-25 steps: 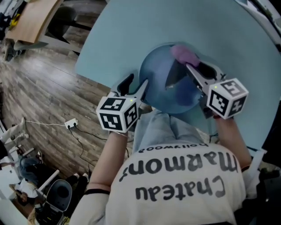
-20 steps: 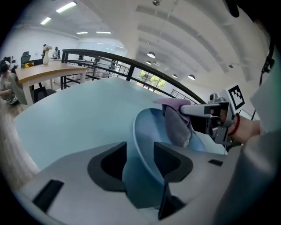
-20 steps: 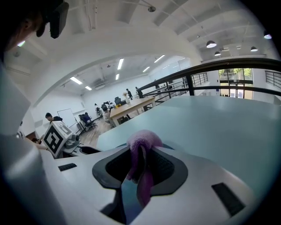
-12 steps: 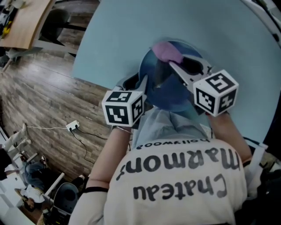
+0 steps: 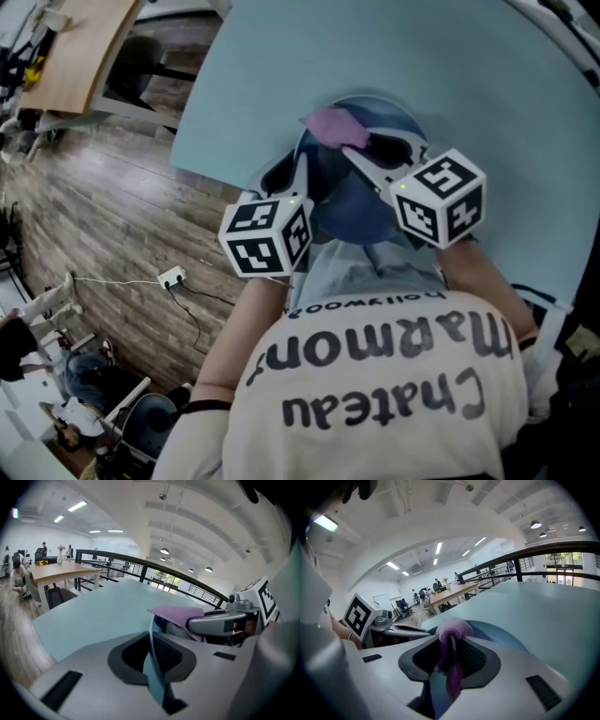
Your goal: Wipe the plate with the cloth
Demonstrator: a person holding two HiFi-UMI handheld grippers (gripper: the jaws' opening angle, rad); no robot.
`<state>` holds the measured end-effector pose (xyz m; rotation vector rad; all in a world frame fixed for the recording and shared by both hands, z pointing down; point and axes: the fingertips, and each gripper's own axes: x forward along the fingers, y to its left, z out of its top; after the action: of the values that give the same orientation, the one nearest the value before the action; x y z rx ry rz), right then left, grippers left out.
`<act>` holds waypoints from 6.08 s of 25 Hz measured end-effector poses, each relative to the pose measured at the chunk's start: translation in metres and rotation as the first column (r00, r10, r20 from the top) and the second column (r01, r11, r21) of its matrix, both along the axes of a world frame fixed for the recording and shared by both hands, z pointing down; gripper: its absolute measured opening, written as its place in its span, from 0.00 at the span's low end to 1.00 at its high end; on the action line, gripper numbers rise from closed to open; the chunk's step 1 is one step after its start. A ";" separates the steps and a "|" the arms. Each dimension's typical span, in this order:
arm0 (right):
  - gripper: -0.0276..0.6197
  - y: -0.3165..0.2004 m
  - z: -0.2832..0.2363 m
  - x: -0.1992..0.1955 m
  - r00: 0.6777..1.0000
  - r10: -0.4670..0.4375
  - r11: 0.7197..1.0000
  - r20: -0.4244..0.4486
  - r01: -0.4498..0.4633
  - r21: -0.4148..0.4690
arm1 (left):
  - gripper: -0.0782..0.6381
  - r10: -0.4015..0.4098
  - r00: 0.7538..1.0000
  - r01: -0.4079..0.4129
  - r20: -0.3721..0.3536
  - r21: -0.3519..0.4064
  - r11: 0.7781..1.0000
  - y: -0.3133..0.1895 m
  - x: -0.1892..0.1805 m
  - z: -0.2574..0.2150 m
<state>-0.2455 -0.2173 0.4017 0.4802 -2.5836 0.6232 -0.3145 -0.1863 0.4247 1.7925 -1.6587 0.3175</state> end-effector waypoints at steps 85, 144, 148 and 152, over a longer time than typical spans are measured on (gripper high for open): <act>0.26 0.032 -0.033 0.232 0.961 0.146 0.989 0.233 -0.140 -0.042 | 0.16 -0.056 0.957 -0.036 0.284 0.308 0.951 0.034 0.215 -0.101; 0.26 0.005 0.056 0.281 0.961 0.273 0.955 0.036 -0.266 -0.133 | 0.16 -0.023 0.959 -0.066 0.283 0.301 0.951 0.028 0.227 -0.099; 0.26 0.009 0.064 0.287 0.965 0.263 0.958 -0.012 -0.263 -0.115 | 0.16 -0.036 0.959 -0.055 0.282 0.308 0.950 0.028 0.225 -0.097; 0.26 0.016 0.069 0.290 0.965 0.259 0.957 -0.048 -0.263 -0.124 | 0.16 -0.045 0.960 -0.045 0.276 0.312 0.949 0.030 0.223 -0.096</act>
<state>0.0449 -0.2016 0.4711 0.7892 -2.4502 0.8597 -0.0916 -0.1562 0.3286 2.0574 -2.0003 0.3337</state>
